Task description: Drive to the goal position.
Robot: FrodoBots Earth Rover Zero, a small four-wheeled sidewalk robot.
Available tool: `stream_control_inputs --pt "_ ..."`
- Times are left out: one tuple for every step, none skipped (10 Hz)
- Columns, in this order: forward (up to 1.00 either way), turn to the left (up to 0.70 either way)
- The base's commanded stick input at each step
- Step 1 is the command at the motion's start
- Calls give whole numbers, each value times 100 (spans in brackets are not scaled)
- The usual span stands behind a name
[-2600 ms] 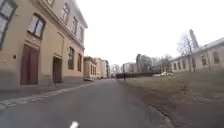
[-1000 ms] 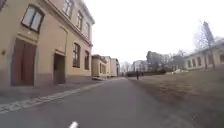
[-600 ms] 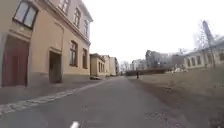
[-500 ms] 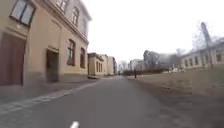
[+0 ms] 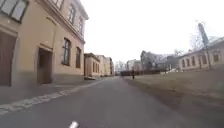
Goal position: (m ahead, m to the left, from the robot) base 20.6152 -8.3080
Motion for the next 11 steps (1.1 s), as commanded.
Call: stream_control_inputs --pt "0 0" --pt "0 0" --pt "0 0" --pt "0 0" --pt "0 0" --pt "0 0" --pt "18 1" --pt "70 2" --pt "100 3" --pt "100 3" --pt "100 3"
